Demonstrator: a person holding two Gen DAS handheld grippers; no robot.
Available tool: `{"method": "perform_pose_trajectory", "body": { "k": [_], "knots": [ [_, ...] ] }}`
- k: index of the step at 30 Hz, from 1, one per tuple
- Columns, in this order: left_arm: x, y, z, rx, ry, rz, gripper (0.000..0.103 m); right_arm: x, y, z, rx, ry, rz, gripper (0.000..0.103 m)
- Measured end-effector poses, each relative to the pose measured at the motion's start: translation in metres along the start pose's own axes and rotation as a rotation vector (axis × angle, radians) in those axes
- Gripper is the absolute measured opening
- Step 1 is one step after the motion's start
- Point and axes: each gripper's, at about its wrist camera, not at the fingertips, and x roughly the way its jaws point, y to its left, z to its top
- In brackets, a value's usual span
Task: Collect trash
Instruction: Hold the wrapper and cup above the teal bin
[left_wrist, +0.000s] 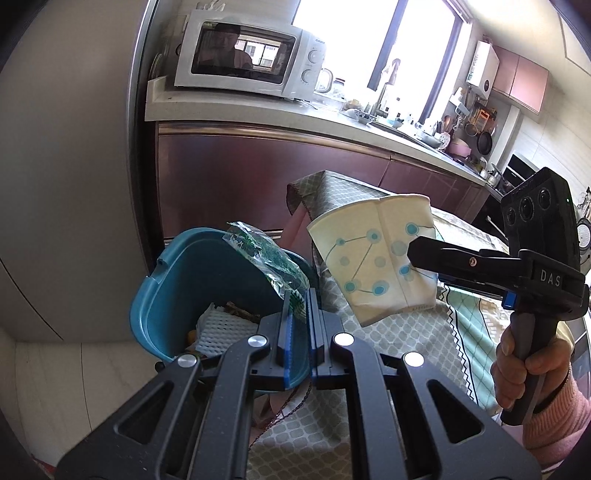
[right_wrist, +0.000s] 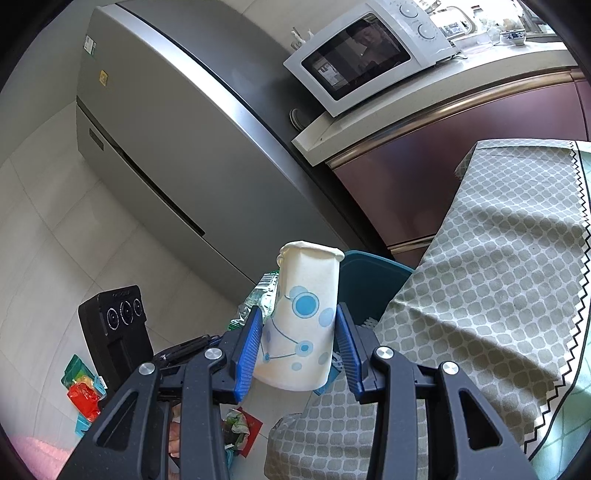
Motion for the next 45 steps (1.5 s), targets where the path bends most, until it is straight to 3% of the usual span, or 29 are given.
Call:
{"method": "perform_pose_trajectory", "body": {
  "k": [45],
  "knots": [
    [0.037,0.023,-0.004,-0.056,0.061,0.035,0.007,0.064,-0.007,0.015,0.002,0.079,-0.057,0.039]
  ]
}}
